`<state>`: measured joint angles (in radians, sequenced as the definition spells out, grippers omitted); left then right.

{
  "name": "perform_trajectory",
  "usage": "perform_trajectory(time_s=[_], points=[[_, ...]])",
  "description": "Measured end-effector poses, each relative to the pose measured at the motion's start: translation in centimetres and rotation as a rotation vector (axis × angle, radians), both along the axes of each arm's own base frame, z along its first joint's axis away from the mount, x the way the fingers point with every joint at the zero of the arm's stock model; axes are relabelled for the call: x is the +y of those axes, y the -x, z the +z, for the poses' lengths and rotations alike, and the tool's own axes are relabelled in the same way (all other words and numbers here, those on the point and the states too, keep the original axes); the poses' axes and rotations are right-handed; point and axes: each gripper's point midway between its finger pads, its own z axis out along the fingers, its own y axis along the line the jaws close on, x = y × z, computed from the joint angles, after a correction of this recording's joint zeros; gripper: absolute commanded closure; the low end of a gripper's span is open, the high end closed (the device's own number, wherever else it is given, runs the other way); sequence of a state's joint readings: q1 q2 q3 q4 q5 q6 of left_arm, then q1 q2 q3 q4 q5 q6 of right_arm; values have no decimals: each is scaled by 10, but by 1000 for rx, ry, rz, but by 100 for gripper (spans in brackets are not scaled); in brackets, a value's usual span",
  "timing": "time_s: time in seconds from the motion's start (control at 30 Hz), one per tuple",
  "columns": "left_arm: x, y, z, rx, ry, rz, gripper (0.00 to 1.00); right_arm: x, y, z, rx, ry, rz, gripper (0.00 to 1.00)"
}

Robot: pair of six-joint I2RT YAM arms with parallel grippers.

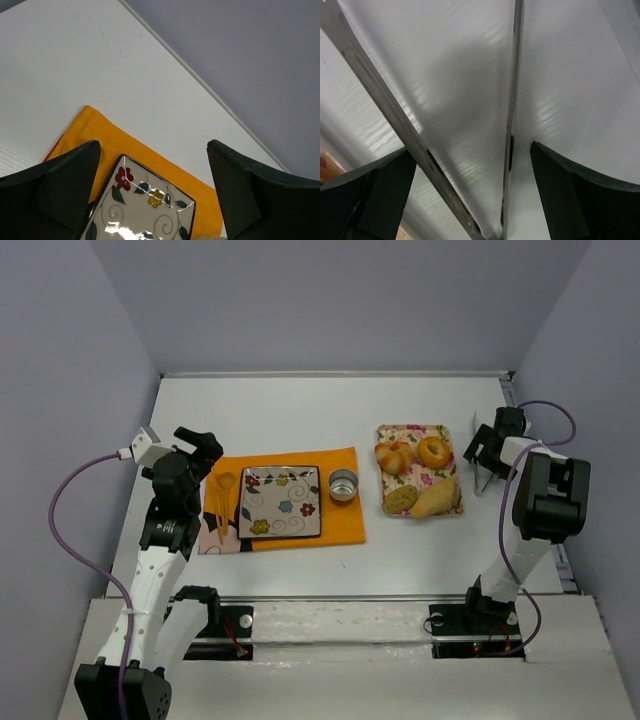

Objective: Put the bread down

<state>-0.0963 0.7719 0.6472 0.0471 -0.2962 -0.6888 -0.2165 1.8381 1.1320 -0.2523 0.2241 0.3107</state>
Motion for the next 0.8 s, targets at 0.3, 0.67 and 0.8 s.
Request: perform_trajectory(time_s=[0.3,0.67,0.8], points=[[8,4,5,-16,-6,41,1,-16,-25,-3,5,23,22,11],[11,8,9,-29,-7,54,1,-14,-34,0,-1,30,91,67],[11,12,14,-43,-5,55,1,-5,-25,23,-39,11,124,66]])
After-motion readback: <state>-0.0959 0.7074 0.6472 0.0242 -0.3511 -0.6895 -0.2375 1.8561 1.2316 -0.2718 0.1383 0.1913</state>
